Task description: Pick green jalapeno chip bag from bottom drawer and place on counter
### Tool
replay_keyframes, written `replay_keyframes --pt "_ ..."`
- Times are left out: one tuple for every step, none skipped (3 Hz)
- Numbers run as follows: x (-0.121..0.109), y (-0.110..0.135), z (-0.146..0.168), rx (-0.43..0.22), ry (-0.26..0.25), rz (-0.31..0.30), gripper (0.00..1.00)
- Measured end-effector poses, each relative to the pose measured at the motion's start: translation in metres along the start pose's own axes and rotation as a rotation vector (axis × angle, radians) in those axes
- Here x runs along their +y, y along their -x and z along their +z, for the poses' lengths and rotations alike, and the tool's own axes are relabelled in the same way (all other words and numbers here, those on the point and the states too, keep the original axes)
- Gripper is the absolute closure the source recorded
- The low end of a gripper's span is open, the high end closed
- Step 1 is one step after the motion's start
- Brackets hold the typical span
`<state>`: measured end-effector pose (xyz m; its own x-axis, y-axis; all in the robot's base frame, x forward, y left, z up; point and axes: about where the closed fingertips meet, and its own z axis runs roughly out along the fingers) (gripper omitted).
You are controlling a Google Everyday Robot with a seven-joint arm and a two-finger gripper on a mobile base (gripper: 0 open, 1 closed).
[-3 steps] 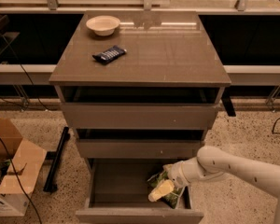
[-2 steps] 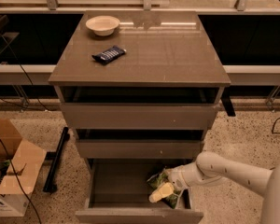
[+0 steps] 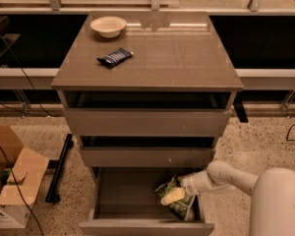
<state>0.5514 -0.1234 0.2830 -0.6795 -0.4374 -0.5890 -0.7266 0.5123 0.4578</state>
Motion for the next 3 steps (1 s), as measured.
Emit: replay_keyframes --pt "0.000 0.000 0.000 0.000 0.000 0.000 0.00" --pt "-0.012 -0.009 0.011 0.008 -0.092 0.003 0.00" --pt "-0.033 -0.017 0.019 0.018 -0.209 0.004 0.00"
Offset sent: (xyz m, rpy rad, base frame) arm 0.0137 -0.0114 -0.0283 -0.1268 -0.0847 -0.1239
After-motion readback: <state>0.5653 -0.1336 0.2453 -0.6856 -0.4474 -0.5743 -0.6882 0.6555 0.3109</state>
